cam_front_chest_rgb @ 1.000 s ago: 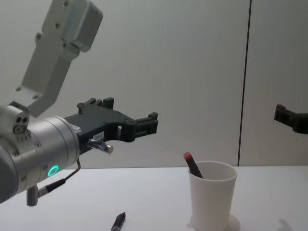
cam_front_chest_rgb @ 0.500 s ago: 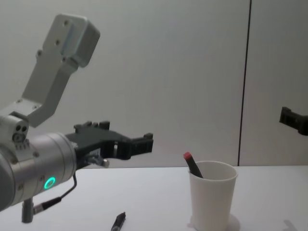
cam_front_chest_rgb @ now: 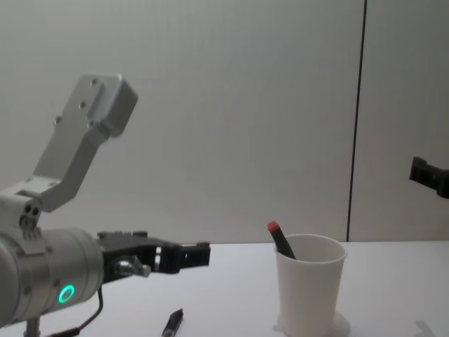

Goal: Place the pen into the pen holder.

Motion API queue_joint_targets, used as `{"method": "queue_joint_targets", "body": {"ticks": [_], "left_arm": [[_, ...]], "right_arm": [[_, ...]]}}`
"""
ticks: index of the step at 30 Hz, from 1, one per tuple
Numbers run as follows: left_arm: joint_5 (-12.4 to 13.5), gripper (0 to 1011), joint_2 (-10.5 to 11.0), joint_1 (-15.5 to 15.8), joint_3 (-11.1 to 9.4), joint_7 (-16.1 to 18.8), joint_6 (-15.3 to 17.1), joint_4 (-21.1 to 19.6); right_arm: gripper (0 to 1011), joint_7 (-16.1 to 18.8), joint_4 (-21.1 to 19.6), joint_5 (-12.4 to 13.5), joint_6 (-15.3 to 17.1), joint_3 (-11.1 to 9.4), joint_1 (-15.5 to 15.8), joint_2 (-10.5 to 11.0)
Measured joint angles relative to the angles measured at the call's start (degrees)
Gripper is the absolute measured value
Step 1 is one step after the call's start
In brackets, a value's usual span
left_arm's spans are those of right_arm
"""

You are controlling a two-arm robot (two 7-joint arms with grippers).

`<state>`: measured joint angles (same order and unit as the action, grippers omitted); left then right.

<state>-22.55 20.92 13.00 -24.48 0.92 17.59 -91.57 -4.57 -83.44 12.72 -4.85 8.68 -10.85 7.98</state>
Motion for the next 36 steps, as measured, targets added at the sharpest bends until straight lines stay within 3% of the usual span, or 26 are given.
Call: {"method": "queue_joint_targets", "body": {"ticks": [8, 18, 29, 36], "left_arm": [[-3.84, 1004, -0.88, 0.82, 0.63, 0.85, 6.1, 2.06], [-6.6, 1004, -2.13, 2.38, 1.14, 1.63, 13.3, 5.76], [-7.27, 1004, -3.54, 3.77, 1.02, 1.94, 18.19, 10.78], [-6.6, 1004, -4.1, 4.26, 0.82, 2.27, 18.97, 12.2]], "right_arm": [[1002, -0.05, -0.06, 0.0, 0.06, -0.03, 0.03, 0.04], [1002, -0.09, -0.11, 0.0, 0.11, -0.03, 0.08, 0.06], [1002, -0.1, -0.11, -0.01, 0.11, -0.03, 0.09, 0.06], [1002, -0.1, -0.12, -0.01, 0.1, -0.03, 0.09, 0.06]]}}
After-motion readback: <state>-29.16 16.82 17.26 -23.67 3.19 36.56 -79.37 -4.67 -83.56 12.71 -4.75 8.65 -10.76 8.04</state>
